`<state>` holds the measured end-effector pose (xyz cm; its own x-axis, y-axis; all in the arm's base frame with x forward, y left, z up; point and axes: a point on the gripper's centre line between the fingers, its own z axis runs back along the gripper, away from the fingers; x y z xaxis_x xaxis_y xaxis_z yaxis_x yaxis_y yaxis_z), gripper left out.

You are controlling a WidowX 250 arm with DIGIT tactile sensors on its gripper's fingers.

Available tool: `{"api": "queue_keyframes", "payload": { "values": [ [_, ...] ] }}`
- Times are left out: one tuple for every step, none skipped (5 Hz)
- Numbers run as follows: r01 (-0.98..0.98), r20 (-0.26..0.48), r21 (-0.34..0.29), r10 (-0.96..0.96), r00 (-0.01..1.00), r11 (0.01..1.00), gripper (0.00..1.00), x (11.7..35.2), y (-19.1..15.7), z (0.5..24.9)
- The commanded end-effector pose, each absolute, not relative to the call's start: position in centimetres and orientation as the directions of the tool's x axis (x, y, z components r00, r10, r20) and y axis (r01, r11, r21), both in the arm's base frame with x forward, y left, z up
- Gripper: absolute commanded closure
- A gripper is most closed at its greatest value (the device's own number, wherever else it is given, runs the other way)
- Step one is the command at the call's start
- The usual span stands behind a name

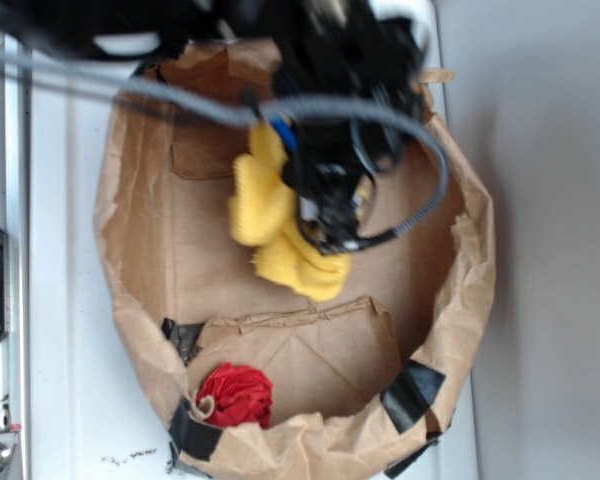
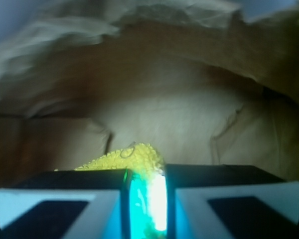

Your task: Grab the yellow cloth.

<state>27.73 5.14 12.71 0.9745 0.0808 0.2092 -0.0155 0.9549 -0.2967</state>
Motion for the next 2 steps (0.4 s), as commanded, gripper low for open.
{"api": "queue_keyframes", "payload": {
  "values": [
    [0.077,0.241,-0.400,0.024,0.970,0.913,1.00,23.92,5.67,17.21],
    [0.163,0.233,-0.323,-0.089,0.968,0.932,1.00,23.94,5.36,17.34]
  ]
}}
